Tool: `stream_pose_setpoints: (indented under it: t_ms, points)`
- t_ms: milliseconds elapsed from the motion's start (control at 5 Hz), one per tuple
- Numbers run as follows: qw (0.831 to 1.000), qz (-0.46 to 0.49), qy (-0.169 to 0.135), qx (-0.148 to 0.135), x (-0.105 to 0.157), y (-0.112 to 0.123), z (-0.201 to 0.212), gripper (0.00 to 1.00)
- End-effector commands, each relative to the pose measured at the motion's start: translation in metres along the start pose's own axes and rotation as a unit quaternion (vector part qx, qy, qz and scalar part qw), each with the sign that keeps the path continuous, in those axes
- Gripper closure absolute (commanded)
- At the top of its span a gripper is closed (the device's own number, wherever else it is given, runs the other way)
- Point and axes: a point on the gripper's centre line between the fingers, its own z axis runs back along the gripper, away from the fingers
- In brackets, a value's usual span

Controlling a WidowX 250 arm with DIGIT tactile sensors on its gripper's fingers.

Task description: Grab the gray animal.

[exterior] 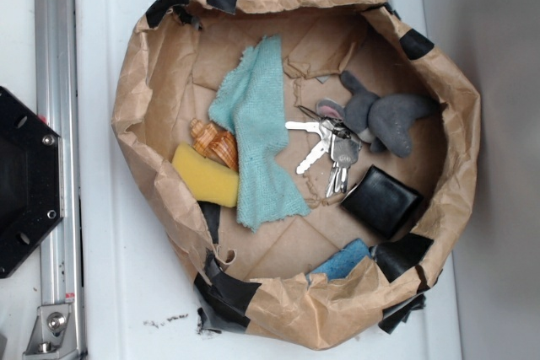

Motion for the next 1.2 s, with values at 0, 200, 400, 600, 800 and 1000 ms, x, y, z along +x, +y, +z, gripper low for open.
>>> stream_pose_setpoints:
  t_ms: [0,200,400,600,800,1000]
  points:
    - [1.000,0.000,0.000,0.000,0.000,0.000,0.000,0.00]
    - [0.998,-0.017,-0.059,-0.007,0.046,-0.001,-0.036,0.00]
    - [0.996,-0.006,-0.086,-0.016,0.092,0.004,-0.063,0.00]
    - [0.994,0.003,-0.112,0.011,0.129,0.012,-0.093,0.00]
    - [0.990,0.015,-0.127,0.064,0.159,0.026,-0.128,0.00]
    - [0.988,-0.021,-0.132,0.074,0.175,0.027,-0.145,0.00]
